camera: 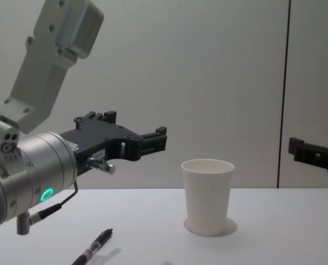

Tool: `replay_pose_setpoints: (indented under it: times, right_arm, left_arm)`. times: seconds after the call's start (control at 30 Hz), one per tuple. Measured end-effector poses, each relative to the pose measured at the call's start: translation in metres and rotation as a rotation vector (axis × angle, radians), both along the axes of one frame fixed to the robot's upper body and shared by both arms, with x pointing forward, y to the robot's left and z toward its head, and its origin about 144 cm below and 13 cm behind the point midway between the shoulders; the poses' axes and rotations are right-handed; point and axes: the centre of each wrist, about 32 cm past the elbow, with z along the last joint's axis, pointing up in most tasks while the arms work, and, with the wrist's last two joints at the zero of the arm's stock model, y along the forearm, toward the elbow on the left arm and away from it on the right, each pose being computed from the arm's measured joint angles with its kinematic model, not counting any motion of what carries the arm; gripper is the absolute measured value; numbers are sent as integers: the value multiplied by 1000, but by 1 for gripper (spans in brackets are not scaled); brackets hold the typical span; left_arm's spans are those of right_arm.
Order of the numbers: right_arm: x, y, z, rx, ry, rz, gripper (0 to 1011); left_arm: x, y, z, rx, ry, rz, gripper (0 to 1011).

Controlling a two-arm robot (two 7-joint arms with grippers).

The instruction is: Place the pen into the pen holder.

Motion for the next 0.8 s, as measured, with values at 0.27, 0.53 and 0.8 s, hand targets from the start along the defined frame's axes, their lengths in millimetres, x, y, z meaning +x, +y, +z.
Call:
replay_pose_setpoints:
  times: [0.27,0.53,0.8]
  right_arm:
    - [0,0,0,0,0,0,1001]
    - [0,0,0,0,0,0,1002]
    - [0,0,0,0,0,0,1001]
  left_arm:
    - [0,0,0,0,0,0,1000]
    - [0,0,0,0,0,0,1000]
    - [0,0,0,0,0,0,1000]
